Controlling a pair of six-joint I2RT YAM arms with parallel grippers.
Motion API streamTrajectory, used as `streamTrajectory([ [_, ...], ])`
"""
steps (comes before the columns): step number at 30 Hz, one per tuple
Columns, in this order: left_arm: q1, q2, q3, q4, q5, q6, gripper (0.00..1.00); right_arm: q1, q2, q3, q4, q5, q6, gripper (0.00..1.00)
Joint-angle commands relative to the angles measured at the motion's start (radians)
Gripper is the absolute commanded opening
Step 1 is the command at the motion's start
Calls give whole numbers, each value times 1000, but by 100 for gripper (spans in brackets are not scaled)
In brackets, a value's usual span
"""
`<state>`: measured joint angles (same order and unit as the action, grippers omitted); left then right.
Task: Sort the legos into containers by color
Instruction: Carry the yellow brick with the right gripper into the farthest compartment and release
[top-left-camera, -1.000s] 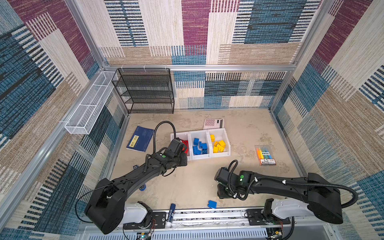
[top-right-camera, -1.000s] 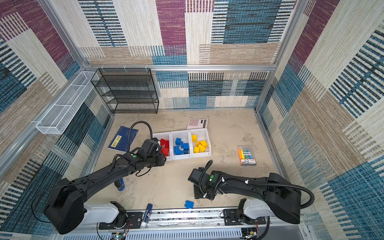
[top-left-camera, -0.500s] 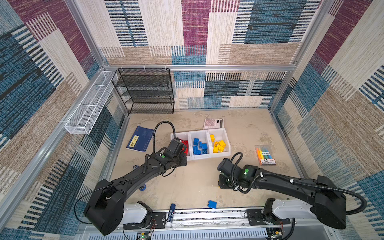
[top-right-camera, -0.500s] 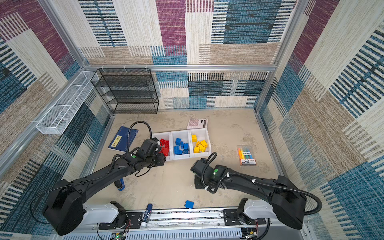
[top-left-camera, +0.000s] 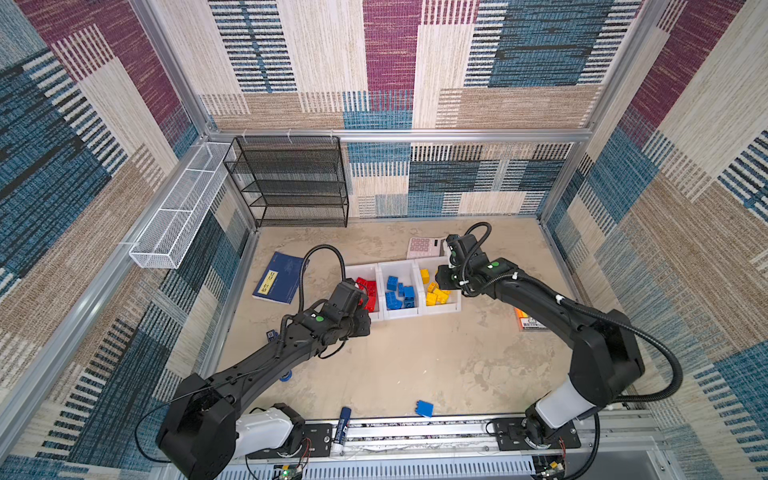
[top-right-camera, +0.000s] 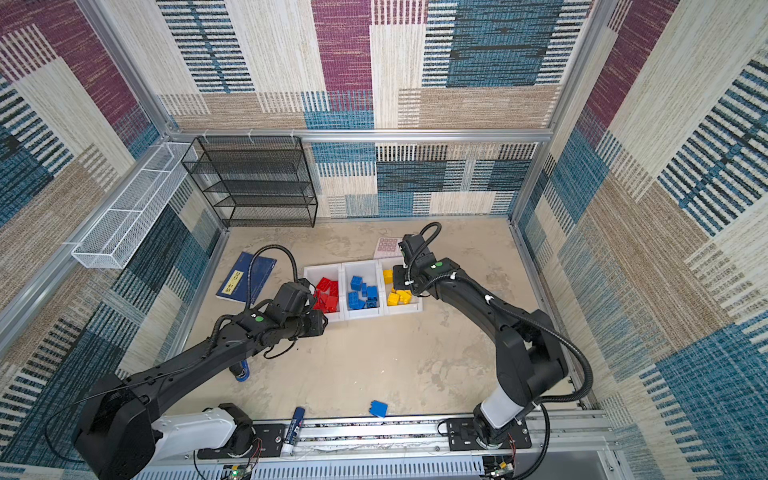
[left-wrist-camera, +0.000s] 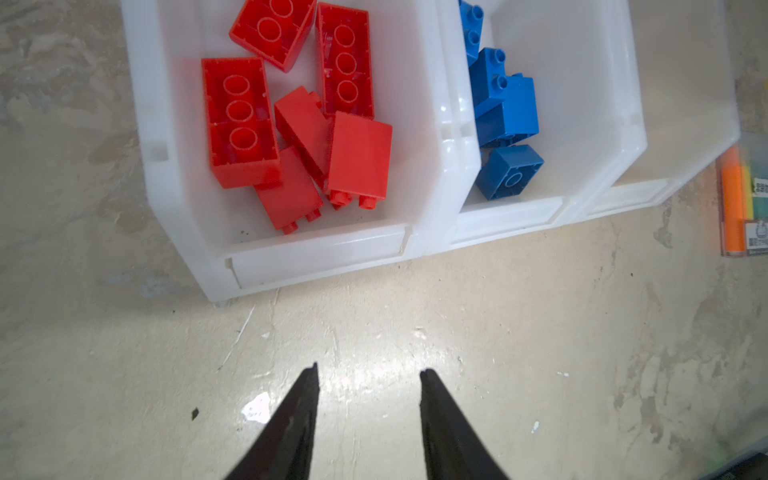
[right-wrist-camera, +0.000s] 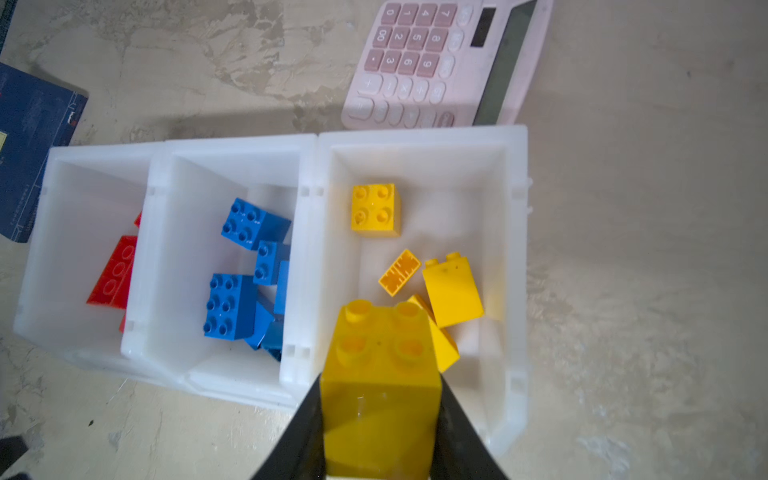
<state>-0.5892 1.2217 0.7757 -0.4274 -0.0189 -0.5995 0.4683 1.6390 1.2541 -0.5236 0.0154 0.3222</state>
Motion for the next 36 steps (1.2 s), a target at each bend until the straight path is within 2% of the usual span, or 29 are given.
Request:
streamTrajectory([
  [1,0,-30,-20,-23,-1,-28,44,-21,57,41,32,-32,-63,37],
  [9,0,-54,-39,-31,0,-37,44,-26,83,51,43,-56,-62,39],
  [10,0,-52,-38,-30,3,-37,44,-26,85,51,39,-52,-63,42],
  [13,1,-47,-34,-31,5,-35,44,-26,73,48,36,-39,-58,64],
  [15,0,-50,-34,-32,3,-34,44,-26,60,51,30,-33,-58,69],
  [19,0,-51,-38,-33,-4,-35,44,-26,10,42,6,-29,-61,70],
  [23,0,-52,-50,-21,-6,-46,44,-13,-93,-42,-8,-57,-55,69],
  [27,2,-50,-58,-13,-19,-51,44,57,-212,-147,-54,-67,-72,69],
  [30,5,-47,-60,-7,-26,-49,44,155,-288,-218,-121,-52,-95,69],
  [36,17,-37,-69,7,-26,-62,44,350,-434,-354,-167,-104,-7,66],
])
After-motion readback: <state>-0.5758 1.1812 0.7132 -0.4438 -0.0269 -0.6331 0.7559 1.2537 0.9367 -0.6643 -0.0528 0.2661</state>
